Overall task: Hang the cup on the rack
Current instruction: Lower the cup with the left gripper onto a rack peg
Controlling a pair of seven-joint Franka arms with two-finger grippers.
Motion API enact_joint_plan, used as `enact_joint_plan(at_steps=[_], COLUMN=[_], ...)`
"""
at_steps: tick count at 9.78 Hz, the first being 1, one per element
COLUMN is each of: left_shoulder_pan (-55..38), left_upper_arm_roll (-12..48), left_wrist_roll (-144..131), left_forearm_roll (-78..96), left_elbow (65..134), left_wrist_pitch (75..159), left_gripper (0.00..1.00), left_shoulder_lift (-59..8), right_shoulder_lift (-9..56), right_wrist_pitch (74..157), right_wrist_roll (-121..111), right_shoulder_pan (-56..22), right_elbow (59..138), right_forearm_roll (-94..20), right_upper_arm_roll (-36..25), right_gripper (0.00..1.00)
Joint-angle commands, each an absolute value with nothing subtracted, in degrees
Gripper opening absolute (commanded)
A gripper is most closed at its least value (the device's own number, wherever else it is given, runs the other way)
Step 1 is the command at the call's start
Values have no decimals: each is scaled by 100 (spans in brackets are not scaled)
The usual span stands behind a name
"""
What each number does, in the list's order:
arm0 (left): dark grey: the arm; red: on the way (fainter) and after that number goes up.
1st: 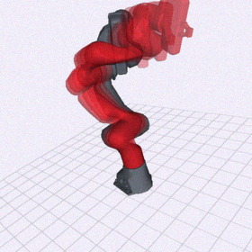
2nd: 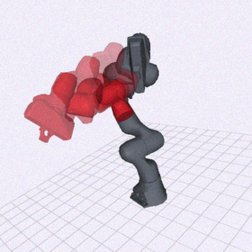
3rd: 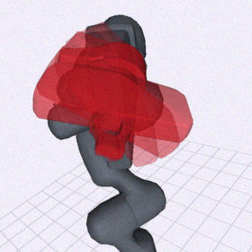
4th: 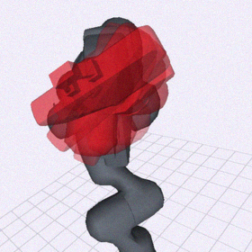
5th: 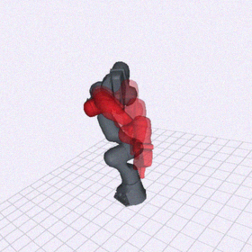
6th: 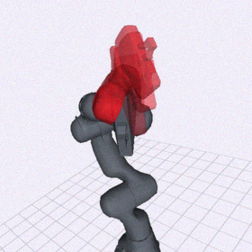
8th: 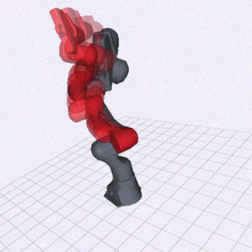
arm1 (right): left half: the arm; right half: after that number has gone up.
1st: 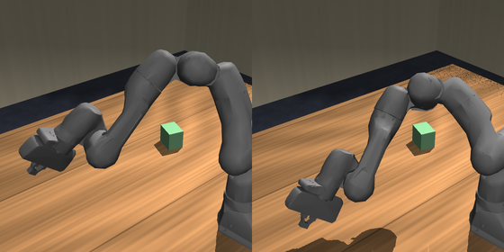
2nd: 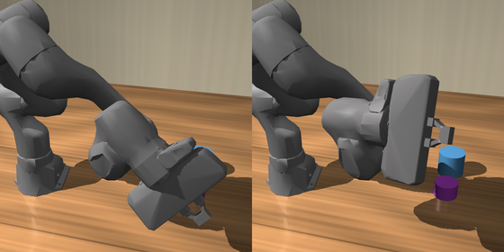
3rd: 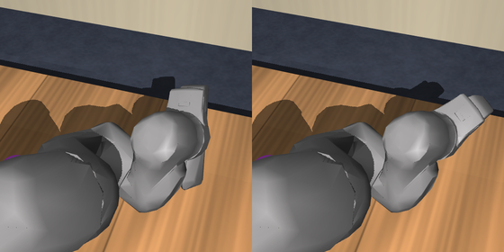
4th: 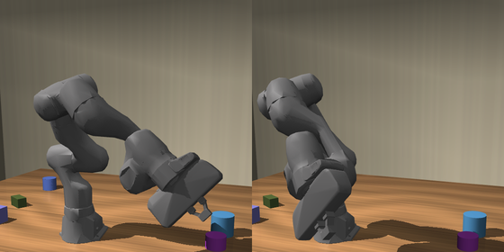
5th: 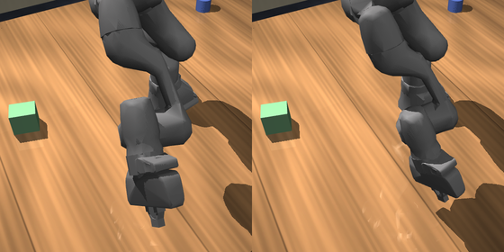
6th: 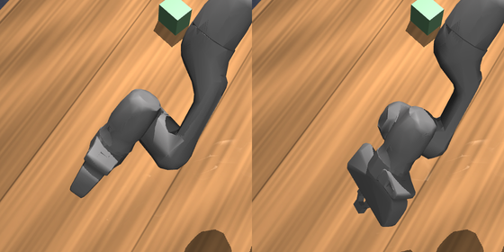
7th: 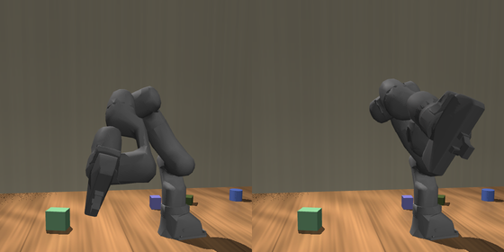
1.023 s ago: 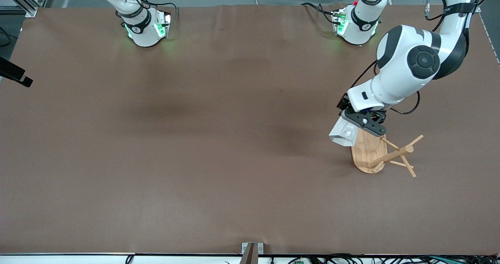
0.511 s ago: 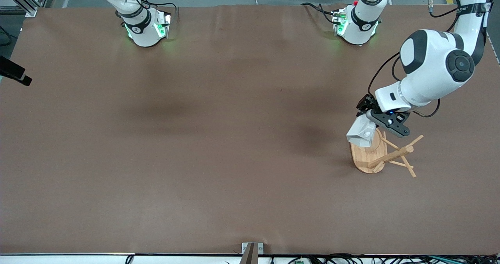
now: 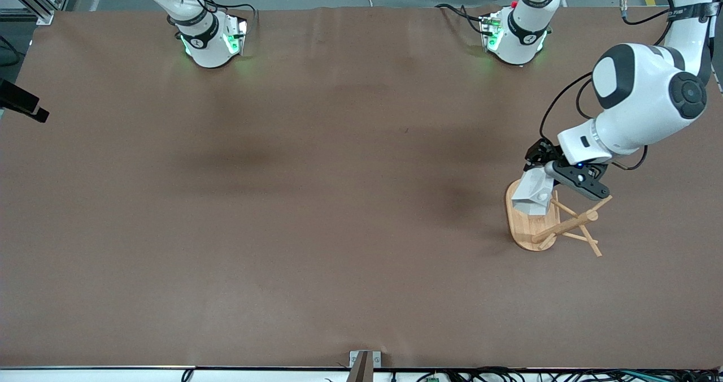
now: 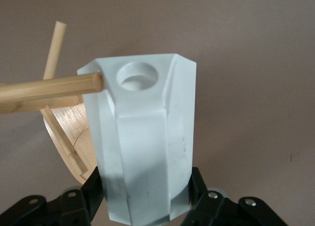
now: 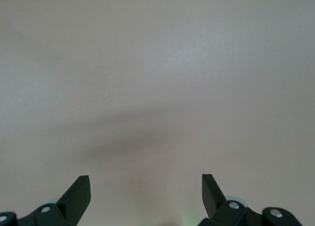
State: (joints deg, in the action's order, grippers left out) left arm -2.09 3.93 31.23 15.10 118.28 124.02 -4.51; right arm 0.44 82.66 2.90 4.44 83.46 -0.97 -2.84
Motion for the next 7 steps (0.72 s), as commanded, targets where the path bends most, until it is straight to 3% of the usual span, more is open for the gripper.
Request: enact_joint_plan(at_steps=[1, 7], left_shoulder_pan=[-193, -185], left_upper_arm_roll=[387, 326], left_wrist_roll=[3234, 3330], left_forearm_roll=[1644, 1828], left_elbow=[11866, 11725], left_wrist_pitch=[12489, 12524], left_gripper=[7, 7], left_shoulder_lift=[-492, -685], right_shoulder_lift=[44, 44], right_wrist_pitch=[8288, 8279], right_wrist_roll=[264, 264], right_shoulder_pan=[475, 492], right_elbow=[8332, 8341], right_forearm_roll=[-70, -79], right_upper_arm_roll=[-255, -272], right_gripper=[100, 100])
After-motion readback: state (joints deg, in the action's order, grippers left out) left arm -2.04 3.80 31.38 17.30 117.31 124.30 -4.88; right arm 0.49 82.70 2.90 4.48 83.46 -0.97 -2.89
